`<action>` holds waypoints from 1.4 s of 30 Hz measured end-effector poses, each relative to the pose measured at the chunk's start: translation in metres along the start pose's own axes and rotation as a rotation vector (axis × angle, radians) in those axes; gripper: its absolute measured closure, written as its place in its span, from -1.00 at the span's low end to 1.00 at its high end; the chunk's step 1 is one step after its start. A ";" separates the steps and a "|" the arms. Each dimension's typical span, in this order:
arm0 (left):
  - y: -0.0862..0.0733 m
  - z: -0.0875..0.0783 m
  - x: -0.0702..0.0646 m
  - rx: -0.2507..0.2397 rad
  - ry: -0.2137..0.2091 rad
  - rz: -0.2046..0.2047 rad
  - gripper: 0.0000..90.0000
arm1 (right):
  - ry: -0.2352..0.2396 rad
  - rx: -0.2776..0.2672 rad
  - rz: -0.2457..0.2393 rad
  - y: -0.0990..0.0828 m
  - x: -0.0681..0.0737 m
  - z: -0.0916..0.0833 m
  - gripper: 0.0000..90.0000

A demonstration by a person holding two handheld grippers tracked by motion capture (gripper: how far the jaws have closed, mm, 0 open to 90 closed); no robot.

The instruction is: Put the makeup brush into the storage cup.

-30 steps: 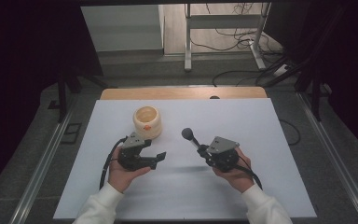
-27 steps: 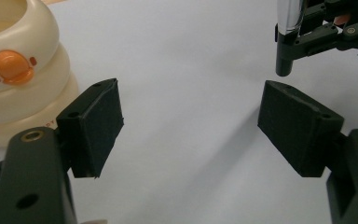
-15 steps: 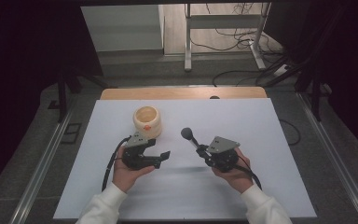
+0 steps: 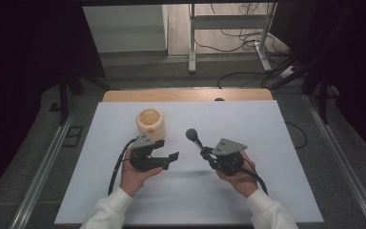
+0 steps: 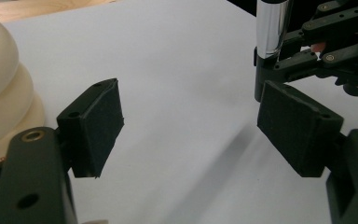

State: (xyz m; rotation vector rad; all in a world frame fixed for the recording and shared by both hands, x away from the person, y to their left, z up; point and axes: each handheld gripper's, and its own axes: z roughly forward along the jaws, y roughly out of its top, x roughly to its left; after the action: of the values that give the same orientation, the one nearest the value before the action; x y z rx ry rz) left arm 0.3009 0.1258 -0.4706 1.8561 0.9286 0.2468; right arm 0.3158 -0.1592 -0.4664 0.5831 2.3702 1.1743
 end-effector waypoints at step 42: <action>0.021 0.024 -0.009 -0.056 -0.124 -0.045 -0.53 | -0.008 -0.033 0.023 0.003 0.002 0.002 0.66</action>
State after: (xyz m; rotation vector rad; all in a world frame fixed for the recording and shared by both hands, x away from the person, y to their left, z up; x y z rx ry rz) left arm 0.3180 0.0987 -0.4617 1.7766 0.8685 0.1277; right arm 0.3164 -0.1550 -0.4654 0.6049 2.3382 1.2166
